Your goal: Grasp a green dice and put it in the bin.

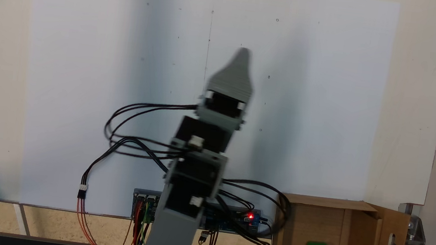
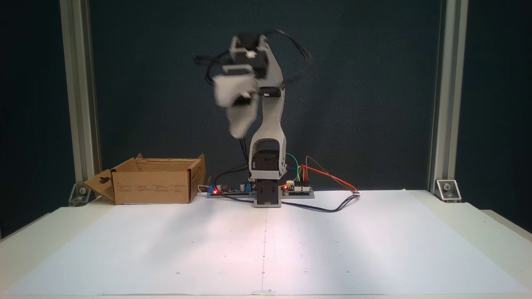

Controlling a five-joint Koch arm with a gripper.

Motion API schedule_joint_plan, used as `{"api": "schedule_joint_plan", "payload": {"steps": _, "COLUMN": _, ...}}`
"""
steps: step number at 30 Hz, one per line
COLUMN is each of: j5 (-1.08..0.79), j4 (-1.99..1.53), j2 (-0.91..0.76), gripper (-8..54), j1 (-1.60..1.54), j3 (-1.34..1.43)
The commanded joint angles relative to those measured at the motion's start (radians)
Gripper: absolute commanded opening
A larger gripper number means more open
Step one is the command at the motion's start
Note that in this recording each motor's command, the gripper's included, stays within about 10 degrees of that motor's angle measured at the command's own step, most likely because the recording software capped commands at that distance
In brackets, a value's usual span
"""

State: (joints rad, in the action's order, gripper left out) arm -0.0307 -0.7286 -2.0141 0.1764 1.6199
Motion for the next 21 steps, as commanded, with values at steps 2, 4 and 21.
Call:
{"api": "schedule_joint_plan", "payload": {"steps": 2, "j5": 0.038, "j4": 0.205, "j2": -0.103, "gripper": 43.5, "j1": -0.048, "j3": 0.149}}
{"api": "schedule_joint_plan", "payload": {"steps": 4, "j5": 0.037, "j4": 0.302, "j2": -0.161, "gripper": 43.5, "j1": -0.061, "j3": 0.293}}
{"api": "schedule_joint_plan", "payload": {"steps": 21, "j5": 0.026, "j4": 1.073, "j2": -0.353, "gripper": 43.9, "j1": -0.087, "j3": 0.959}}
